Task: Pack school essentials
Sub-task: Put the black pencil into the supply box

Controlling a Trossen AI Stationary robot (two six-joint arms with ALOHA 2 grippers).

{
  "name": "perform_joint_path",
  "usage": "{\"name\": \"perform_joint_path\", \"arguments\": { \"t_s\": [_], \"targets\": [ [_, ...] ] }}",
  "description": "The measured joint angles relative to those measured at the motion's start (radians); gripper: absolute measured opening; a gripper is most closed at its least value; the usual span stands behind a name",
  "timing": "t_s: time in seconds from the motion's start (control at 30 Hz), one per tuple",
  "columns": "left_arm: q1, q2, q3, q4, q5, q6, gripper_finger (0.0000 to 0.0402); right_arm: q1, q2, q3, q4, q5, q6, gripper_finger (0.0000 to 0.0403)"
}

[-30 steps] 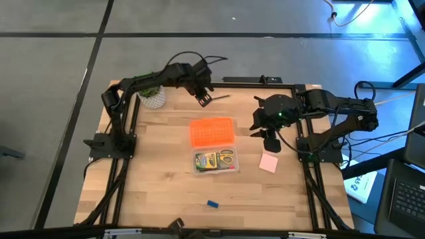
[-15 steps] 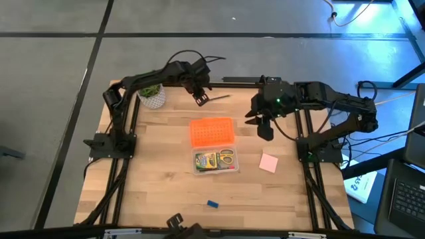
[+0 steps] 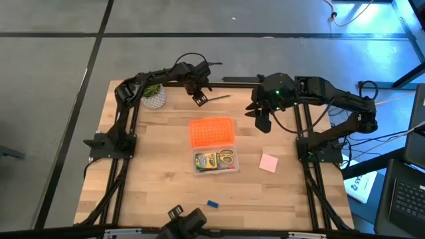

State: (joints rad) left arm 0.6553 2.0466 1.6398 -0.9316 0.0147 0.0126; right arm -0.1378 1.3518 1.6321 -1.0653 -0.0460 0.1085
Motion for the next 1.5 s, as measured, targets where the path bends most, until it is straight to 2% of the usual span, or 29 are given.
{"name": "perform_joint_path", "arguments": {
  "t_s": [0.2,0.43,0.97,1.13,1.5],
  "targets": [
    [0.006,0.047,0.0,0.044,0.011,0.062,0.0124,-0.033,0.0,0.0,0.0,0.0,0.015,0.0116],
    [0.001,0.073,0.0,0.083,0.078,0.109,0.0124,-0.071,0.0,0.0,-0.001,0.0,0.014,0.0116],
    [-0.008,0.109,0.0,0.113,0.064,0.13,0.0124,-0.11,0.0,0.0,-0.002,0.001,0.013,0.0116],
    [-0.015,0.109,0.0,0.126,0.012,0.163,0.0124,-0.11,0.0,0.0,-0.002,0.0,0.013,0.0116],
    [-0.036,0.149,0.001,0.128,-0.004,0.176,0.0124,-0.11,0.0,0.0,-0.002,0.001,0.014,0.0116]
  ]
}}
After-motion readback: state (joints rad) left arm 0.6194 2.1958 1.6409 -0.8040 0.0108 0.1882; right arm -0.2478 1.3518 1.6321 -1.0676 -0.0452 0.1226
